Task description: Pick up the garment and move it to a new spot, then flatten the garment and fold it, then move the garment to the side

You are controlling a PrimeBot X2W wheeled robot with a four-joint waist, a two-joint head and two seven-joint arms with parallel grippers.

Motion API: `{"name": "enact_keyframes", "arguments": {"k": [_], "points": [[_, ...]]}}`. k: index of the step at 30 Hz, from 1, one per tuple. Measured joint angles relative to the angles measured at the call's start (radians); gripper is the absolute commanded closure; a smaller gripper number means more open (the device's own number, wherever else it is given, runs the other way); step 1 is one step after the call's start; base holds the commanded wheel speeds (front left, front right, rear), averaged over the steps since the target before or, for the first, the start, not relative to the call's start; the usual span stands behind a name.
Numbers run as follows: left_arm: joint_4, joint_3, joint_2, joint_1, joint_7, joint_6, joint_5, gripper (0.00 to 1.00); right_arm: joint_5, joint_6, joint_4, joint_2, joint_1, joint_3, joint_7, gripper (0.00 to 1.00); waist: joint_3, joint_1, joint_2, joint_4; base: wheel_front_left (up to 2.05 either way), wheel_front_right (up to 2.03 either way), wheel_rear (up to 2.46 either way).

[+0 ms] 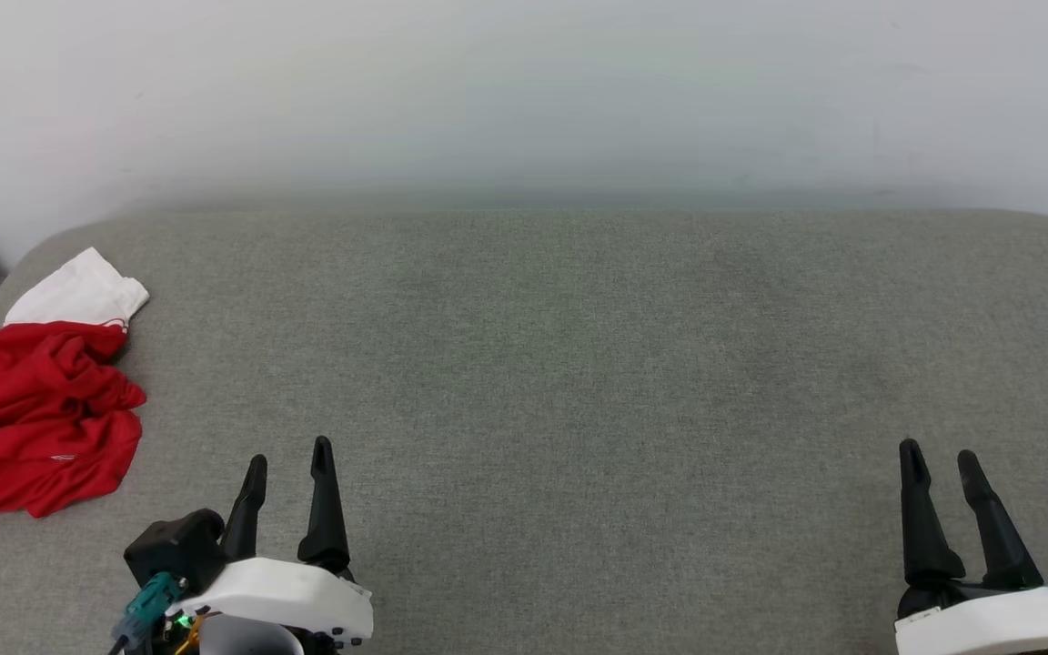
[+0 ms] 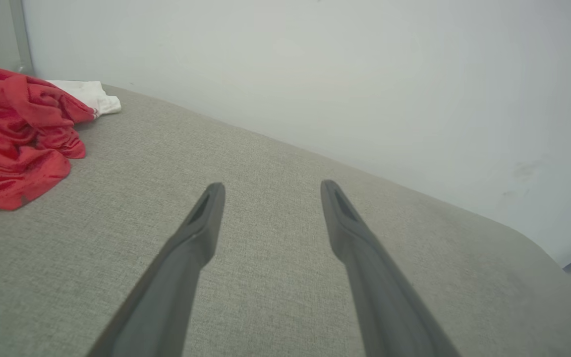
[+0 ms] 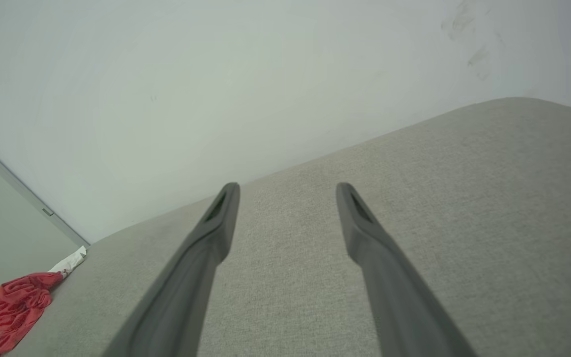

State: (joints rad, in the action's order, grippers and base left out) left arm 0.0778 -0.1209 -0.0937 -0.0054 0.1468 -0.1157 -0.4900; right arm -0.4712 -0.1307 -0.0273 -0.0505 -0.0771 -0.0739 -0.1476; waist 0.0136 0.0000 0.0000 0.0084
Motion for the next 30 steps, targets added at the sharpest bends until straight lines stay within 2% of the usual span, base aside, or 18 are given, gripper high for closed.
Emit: {"name": "enact_keyframes", "arguments": {"k": [30], "points": [[-0.017,-0.026,0.007,0.039,0.069,0.01,0.267,0.0,0.245,0.0,0.056,0.0,-0.047,0.001,-0.068,0.0,0.01,0.0001,0.0,0.005,0.0,0.0,0.0]]}}
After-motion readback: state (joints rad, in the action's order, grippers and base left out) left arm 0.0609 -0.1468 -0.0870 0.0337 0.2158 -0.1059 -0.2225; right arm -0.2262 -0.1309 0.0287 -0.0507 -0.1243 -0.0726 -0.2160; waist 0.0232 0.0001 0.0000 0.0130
